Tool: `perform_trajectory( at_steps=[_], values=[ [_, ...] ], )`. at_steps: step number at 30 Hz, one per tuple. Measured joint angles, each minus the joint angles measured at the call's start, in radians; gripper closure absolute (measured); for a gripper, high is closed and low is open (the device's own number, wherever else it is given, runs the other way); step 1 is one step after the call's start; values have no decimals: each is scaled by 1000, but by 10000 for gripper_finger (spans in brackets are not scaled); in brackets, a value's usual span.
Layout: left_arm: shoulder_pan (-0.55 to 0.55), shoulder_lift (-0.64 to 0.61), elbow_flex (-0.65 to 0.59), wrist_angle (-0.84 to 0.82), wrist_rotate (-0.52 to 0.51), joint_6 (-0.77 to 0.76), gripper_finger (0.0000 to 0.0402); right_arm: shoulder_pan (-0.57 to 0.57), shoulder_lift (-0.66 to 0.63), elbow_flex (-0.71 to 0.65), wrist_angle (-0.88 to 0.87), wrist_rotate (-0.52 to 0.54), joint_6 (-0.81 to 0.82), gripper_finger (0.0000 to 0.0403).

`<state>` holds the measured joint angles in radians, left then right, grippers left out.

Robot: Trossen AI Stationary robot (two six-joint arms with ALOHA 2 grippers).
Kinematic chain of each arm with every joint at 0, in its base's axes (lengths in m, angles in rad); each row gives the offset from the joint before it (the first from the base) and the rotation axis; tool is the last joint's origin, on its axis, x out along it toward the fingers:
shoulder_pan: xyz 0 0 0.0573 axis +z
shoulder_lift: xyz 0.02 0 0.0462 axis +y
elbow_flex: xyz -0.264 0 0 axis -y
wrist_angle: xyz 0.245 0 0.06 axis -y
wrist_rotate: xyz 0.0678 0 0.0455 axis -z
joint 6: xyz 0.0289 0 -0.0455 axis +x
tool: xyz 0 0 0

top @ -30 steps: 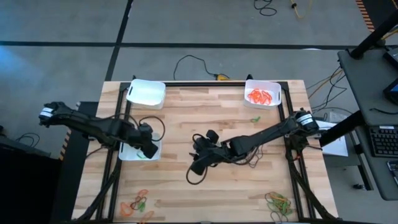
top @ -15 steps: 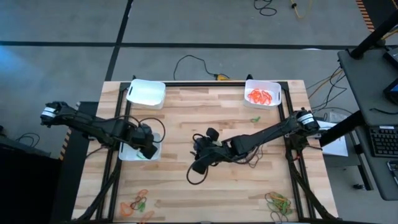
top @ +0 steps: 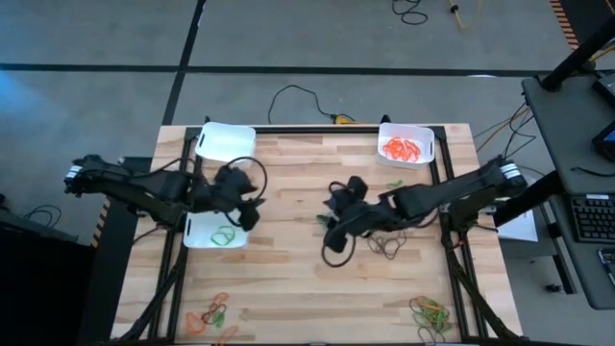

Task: Sort rubber bands into baskets
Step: Put the green rubber band into the bottom white bin

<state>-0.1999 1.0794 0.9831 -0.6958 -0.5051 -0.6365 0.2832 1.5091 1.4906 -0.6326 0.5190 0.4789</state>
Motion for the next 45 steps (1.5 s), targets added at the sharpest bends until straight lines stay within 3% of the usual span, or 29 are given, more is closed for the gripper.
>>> perform_trajectory(
  at_steps=[4,11,15,20,30,39,45],
  values=[
    [20,89,-10,156,0,14,215,13,-52,-1,-50,5,9,225],
    [50,292,11,418,148,47,219,54,-84,-1,-250,4,84,225],
    [63,419,40,482,164,73,226,85,-84,-2,-393,2,151,225],
    [98,560,59,584,286,104,236,121,-86,-3,-506,-2,220,225],
    [178,778,153,599,419,137,259,176,-89,-3,-522,-3,342,225],
    [209,858,181,567,445,343,284,220,-88,-22,-522,6,462,225],
    [230,900,182,597,471,364,287,230,-87,-38,-522,42,522,225]
  ],
)
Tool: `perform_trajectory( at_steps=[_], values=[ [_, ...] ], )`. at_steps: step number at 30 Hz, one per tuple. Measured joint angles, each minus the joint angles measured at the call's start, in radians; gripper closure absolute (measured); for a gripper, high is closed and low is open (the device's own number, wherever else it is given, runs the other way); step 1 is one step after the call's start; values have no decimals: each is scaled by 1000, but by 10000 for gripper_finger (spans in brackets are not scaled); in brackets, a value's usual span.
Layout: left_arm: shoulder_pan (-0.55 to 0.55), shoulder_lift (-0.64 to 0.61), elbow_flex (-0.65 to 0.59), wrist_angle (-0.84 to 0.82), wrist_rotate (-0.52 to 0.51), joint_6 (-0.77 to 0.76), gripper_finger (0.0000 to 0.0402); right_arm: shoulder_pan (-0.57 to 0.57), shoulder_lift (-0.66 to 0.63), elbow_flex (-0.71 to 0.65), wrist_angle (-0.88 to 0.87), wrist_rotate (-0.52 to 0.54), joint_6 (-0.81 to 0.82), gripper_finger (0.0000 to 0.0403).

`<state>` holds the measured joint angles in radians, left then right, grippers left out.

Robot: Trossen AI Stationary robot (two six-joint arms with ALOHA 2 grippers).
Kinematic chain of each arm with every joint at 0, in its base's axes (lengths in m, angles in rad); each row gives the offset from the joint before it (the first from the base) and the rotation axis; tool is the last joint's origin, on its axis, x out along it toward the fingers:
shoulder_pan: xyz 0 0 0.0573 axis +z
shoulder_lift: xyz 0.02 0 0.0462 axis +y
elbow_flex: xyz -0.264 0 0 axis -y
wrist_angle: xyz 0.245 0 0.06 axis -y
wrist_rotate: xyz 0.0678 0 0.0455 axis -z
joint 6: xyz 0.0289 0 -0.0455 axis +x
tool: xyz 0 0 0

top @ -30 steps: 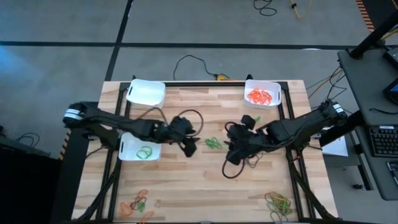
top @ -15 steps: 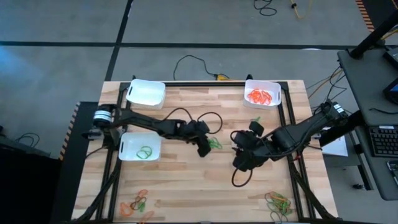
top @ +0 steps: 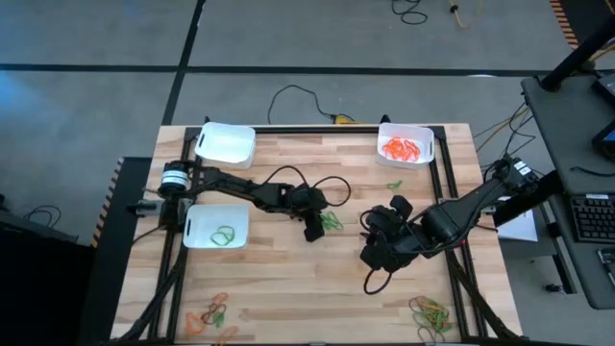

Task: Sort rubber bands into baskets
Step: Put the green rubber band into the bottom white bin

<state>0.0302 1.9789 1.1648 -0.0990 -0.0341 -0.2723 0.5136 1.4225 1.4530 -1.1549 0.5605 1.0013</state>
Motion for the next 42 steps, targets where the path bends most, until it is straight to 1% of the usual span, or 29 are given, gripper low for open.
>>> perform_trajectory(
  at_steps=[3,12,15,19,20,24,28,31,34,36,39,40,42],
  values=[
    [0,31,2,22,44,-1,287,0,0,-1,1,9,7,225],
    [-2,43,2,28,43,-30,291,-1,0,-1,4,19,2,225],
    [-1,43,4,23,44,-80,317,-1,0,-1,5,19,-5,225],
    [-3,43,15,13,74,-113,383,-1,0,-1,4,19,-8,225],
    [-5,41,19,7,79,-117,391,-1,0,-1,4,19,-13,225],
    [-23,14,53,-32,86,-129,394,-1,0,-1,4,19,-42,225],
    [-57,-62,108,-110,85,-118,400,-1,0,-2,2,31,-88,225],
    [-101,-132,141,-222,68,-90,401,-1,1,-7,3,97,-133,225],
    [-150,-220,149,-330,17,-90,401,-1,1,-23,4,193,-185,225],
    [-182,-279,134,-378,-13,-123,401,-5,1,-43,6,276,-211,225],
    [-218,-360,98,-448,-33,-198,401,-20,1,-87,15,406,-213,225],
    [-227,-387,81,-461,-35,-222,401,-30,1,-103,19,437,-207,225],
    [-243,-440,41,-481,-46,-275,401,-56,1,-139,39,460,-194,225]
  ],
)
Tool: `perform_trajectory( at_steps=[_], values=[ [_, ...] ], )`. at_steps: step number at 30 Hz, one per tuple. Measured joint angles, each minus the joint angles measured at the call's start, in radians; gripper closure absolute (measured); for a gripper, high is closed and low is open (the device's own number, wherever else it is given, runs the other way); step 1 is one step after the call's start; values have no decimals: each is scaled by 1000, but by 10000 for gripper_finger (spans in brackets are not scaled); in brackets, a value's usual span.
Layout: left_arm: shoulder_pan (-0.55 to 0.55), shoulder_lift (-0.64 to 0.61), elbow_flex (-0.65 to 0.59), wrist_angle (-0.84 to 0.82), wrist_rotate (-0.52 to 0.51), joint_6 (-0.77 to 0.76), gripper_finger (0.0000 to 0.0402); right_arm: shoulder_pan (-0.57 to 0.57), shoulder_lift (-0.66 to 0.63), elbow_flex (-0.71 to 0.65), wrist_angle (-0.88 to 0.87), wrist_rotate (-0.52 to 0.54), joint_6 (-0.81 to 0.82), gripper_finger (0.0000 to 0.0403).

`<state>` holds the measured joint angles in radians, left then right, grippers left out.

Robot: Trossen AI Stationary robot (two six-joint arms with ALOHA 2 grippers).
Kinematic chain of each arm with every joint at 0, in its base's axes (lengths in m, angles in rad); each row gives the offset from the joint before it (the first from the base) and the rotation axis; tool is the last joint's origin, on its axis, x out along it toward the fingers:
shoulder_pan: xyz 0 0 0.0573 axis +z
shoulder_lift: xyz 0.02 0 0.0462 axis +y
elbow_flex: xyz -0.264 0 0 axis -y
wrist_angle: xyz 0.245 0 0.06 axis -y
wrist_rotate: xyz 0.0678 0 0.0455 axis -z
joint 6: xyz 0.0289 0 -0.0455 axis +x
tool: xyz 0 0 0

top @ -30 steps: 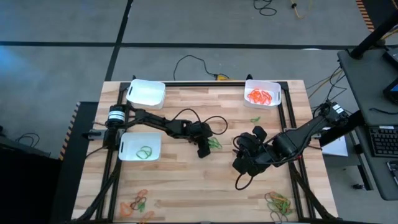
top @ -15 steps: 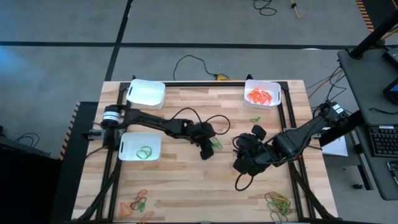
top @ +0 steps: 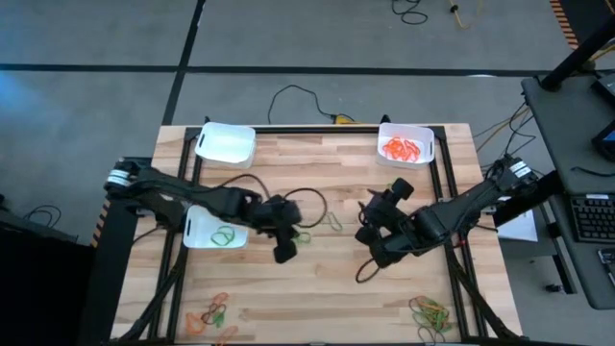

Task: Sort rubber bands into baskets
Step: Put the green rubber band into the bottom white bin

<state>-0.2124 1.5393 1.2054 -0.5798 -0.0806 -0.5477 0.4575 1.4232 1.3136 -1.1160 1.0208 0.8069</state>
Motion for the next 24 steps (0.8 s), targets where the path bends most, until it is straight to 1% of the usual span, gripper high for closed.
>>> perform_trajectory(
  at_steps=[3,7,11,15,18,20,24],
  values=[
    [-14,-63,-78,-25,-39,-61,401,-41,1,-41,50,-12,4,225],
    [-17,-120,-201,-15,-70,-128,401,-92,2,-64,174,-73,-25,225],
    [-17,-126,-322,87,-68,-162,402,-125,2,-60,358,-161,-116,225],
    [-14,-99,-413,252,-68,-178,402,-142,2,-60,572,-174,-221,225],
    [-11,-57,-438,318,-69,-178,402,-151,2,-60,694,-215,-305,225],
    [-9,-22,-437,336,-68,-171,402,-152,2,-60,753,-219,-341,225],
    [-8,46,-422,335,-68,-158,402,-153,2,-60,816,-249,-376,225]
  ],
)
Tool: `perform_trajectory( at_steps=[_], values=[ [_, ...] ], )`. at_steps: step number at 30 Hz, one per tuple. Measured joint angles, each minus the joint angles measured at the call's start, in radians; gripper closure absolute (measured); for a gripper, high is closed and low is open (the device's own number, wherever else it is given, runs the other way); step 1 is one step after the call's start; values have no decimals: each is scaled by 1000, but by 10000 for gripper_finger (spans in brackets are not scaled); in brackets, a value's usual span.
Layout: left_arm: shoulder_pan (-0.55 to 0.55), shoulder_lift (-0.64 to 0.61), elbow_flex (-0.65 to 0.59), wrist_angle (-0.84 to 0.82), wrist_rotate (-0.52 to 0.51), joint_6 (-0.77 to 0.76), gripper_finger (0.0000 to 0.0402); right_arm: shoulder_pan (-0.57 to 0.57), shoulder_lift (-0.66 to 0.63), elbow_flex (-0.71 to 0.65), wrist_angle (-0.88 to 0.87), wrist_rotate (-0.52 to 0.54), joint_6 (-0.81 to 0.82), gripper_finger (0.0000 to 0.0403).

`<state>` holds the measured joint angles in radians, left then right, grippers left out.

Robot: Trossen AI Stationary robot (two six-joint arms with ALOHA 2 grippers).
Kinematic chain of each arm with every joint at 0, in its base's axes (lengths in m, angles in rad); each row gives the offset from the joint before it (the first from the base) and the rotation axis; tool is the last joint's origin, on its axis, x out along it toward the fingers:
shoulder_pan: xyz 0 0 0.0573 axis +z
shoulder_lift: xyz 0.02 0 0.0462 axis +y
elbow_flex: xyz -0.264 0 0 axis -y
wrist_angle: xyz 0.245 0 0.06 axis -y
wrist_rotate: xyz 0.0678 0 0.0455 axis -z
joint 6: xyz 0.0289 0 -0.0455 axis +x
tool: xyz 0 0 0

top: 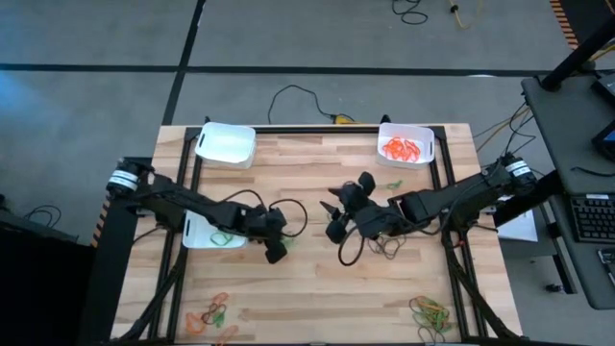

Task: Sort rubber bands into baskets
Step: Put the green rubber band into the bottom white bin

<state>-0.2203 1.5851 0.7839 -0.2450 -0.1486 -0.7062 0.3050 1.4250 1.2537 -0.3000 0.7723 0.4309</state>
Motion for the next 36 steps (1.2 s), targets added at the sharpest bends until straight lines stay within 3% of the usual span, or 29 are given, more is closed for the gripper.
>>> perform_trajectory(
  at_steps=[7,19,32,36],
  values=[
    [17,63,53,-5,17,64,392,0,0,0,-1,-104,23,225],
    [39,63,63,-7,28,180,298,2,6,-4,-11,-145,173,225],
    [34,70,62,43,29,306,284,5,79,-4,-5,-156,289,225],
    [32,114,74,45,-26,398,284,7,106,-3,-2,-172,316,225]
  ],
)
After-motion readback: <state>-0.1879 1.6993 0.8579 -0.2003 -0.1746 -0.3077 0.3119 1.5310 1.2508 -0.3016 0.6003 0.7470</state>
